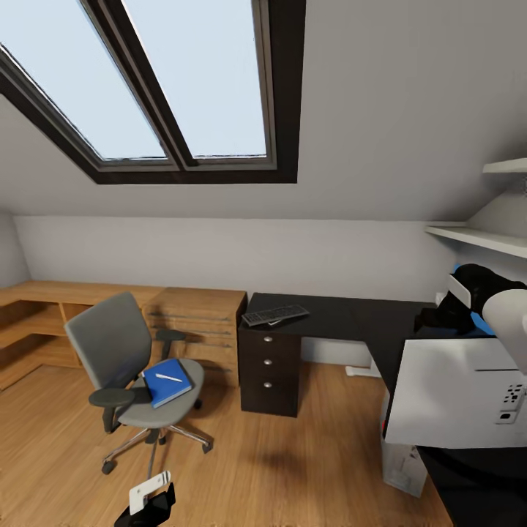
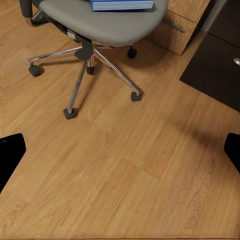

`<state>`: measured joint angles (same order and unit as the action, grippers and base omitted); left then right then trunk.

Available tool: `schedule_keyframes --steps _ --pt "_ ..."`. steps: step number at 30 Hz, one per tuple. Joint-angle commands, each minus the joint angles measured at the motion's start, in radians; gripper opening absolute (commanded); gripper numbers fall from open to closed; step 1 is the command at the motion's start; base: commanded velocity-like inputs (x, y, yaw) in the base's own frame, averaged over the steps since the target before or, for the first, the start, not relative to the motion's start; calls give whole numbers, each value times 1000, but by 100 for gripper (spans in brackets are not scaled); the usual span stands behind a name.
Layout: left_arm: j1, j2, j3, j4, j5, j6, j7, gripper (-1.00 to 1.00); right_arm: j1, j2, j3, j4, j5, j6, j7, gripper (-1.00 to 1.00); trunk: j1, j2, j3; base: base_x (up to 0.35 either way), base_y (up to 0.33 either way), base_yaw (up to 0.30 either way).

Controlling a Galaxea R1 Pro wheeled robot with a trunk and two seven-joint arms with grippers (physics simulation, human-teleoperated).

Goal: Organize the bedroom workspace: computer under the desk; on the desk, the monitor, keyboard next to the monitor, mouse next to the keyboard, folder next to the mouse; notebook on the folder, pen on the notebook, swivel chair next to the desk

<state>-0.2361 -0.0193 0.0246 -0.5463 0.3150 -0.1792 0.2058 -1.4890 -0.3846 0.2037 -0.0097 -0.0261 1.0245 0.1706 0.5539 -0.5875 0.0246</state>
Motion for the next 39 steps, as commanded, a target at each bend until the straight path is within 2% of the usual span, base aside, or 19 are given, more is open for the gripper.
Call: schedule_keyframes --steps 1,39 --pt "0 -1 2 0 6 -3 0 100 0 0 9 -1 -2 3 7 100 0 -1 0 -188 0 0" --pt "0 -1 2 0 6 -3 0 100 0 0 11 -1 3 2 6 100 0 -1 0 -142 0 0"
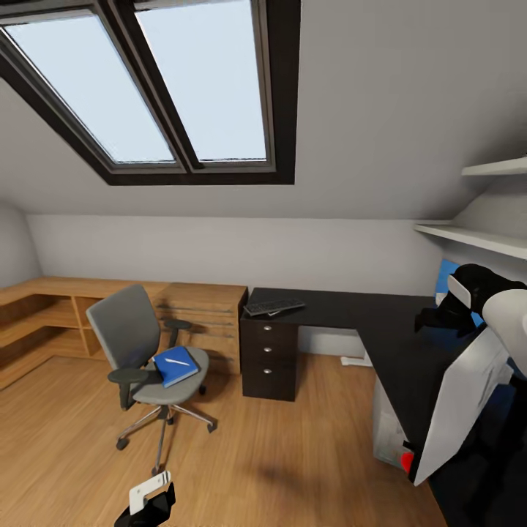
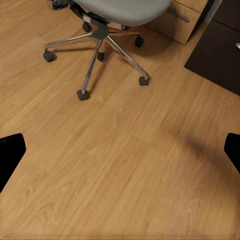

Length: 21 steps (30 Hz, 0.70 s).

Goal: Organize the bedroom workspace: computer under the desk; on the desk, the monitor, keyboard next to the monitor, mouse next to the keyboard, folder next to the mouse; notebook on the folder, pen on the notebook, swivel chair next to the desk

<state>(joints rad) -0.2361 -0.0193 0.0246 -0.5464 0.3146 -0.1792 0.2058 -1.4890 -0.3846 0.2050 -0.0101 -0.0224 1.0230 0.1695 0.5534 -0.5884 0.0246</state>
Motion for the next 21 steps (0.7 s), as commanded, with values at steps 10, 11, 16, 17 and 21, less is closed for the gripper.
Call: schedule_keyframes --steps 10,11,16,17,21 --pt "0 -1 2 0 6 -3 0 100 0 0 10 -24 -1 5 7 100 0 -1 0 -104 -63 0" --pt "0 -1 2 0 6 -3 0 100 0 0 10 -25 -1 5 7 100 0 -1 0 -16 -11 0" --pt "-1 -1 2 0 6 -3 0 100 0 0 11 -28 -1 5 7 100 0 -1 0 -6 -4 0" --pt "-1 -1 2 0 6 -3 0 100 0 0 11 -28 -1 5 7 100 0 -1 0 0 0 0" --pt "0 -1 2 0 6 -3 0 100 0 0 10 -28 -1 4 7 100 0 -1 0 0 0 0"
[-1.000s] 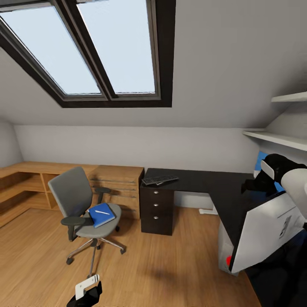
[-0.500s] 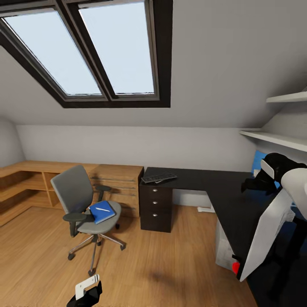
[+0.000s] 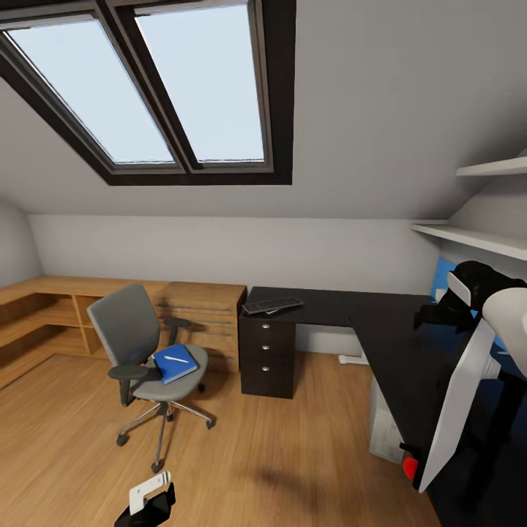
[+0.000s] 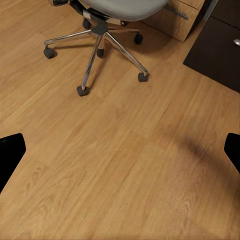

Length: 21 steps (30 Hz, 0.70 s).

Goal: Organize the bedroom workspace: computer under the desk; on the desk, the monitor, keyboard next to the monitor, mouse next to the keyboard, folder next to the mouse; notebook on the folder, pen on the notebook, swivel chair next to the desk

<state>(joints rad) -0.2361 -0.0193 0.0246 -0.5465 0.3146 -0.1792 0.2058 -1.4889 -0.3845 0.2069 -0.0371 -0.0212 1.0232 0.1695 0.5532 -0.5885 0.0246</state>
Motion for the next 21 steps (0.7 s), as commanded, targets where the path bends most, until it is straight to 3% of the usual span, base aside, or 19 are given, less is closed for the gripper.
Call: schedule_keyframes --steps 1,21 --pt "0 -1 1 0 6 -3 0 100 0 -1 9 -2 -2 4 7 100 0 0 0 0 0 0" --pt "0 -1 1 0 6 -3 0 100 -1 -1 10 -10 0 3 7 100 0 0 0 -59 0 0"
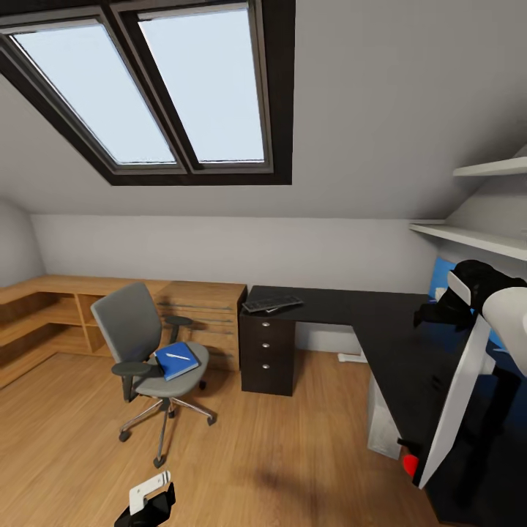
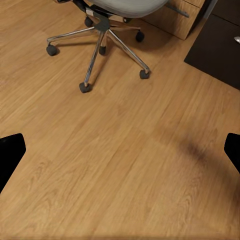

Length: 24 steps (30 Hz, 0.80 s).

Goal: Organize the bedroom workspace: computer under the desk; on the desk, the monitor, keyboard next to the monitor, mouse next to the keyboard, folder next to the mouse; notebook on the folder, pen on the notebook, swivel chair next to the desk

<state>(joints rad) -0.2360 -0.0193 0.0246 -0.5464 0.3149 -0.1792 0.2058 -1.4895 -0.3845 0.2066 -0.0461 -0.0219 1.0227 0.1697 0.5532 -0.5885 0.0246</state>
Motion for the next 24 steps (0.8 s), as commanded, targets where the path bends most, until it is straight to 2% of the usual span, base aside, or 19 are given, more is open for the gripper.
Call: schedule_keyframes --steps 1,7,11,12,19,22,24 --pt "0 -1 1 0 6 -3 0 100 0 0 10 -1 0 4 7 100 0 -1 0 -3 0 0" --pt "0 -1 1 0 7 -3 0 100 0 1 10 -23 2 4 7 100 0 -1 0 -1 0 0" --pt "0 0 1 0 7 -3 0 100 0 0 5 -212 2 7 5 100 0 -1 0 0 0 0" --pt "0 1 1 1 8 -3 0 100 0 -4 2 -381 2 9 5 100 0 -1 0 0 0 0" --pt "0 -1 -4 39 7 -3 0 100 1 -9 1 -551 2 10 5 100 0 -1 0 -15 -2 0" --pt "0 0 -6 46 7 -3 0 100 1 -10 1 -600 2 11 4 100 0 -1 0 -192 -67 0" --pt "0 0 -8 48 8 -3 0 100 5 -12 1 -674 1 19 4 100 0 -1 0 -267 -104 0"
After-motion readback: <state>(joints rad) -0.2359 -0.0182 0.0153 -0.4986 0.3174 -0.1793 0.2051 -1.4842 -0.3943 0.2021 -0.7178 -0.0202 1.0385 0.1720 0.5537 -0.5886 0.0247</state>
